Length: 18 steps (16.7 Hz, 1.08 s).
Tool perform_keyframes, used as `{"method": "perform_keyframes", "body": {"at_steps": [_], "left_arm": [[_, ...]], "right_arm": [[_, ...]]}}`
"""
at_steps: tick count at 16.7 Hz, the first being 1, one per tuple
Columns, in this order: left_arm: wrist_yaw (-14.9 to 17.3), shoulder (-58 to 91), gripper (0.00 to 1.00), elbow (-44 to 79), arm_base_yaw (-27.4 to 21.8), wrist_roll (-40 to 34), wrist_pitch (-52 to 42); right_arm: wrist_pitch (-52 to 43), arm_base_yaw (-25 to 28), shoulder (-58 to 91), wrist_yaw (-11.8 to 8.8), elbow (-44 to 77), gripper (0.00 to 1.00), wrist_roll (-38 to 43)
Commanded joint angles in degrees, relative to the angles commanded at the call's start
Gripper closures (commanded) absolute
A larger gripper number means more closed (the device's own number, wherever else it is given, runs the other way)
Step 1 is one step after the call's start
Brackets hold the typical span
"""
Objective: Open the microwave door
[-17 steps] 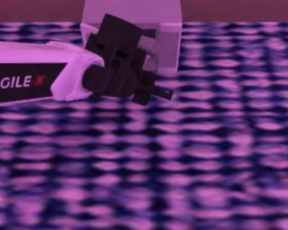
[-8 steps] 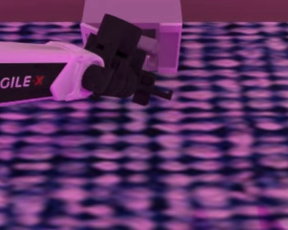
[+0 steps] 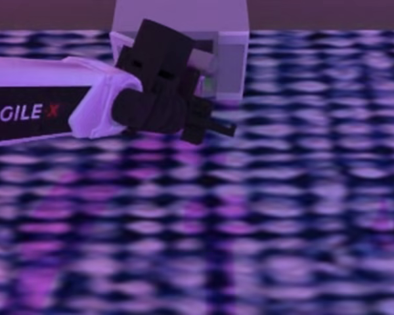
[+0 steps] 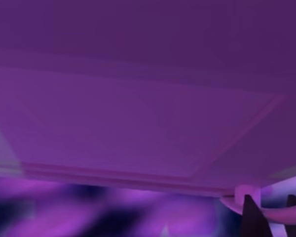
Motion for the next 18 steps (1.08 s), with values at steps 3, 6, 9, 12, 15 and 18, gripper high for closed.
{"method": "perform_keyframes", "body": {"at_steps": [3, 6, 9, 12, 15, 18], "left_arm": [[0.8, -0.7, 1.0, -0.9, 0.6, 1.4, 0.2], [2.0, -1.5, 1.0, -2.1, 1.5, 3.1, 0.6], [2.1, -1.6, 1.0, -2.2, 1.5, 3.3, 0.6], [2.1, -1.6, 1.0, -2.2, 1.5, 3.3, 0.6], [2.1, -1.6, 1.0, -2.2, 1.5, 3.3, 0.6], [2.1, -1.6, 1.0, -2.2, 1.5, 3.3, 0.6]], "right_arm": [[0.0, 0.0, 0.0, 0.0, 0.0, 0.0, 0.0], [0.0, 0.0, 0.0, 0.0, 0.0, 0.0, 0.0], [0.0, 0.0, 0.0, 0.0, 0.0, 0.0, 0.0], [0.0, 0.0, 0.0, 0.0, 0.0, 0.0, 0.0], [0.0, 0.0, 0.0, 0.0, 0.0, 0.0, 0.0], [0.0, 0.0, 0.0, 0.0, 0.0, 0.0, 0.0]]}}
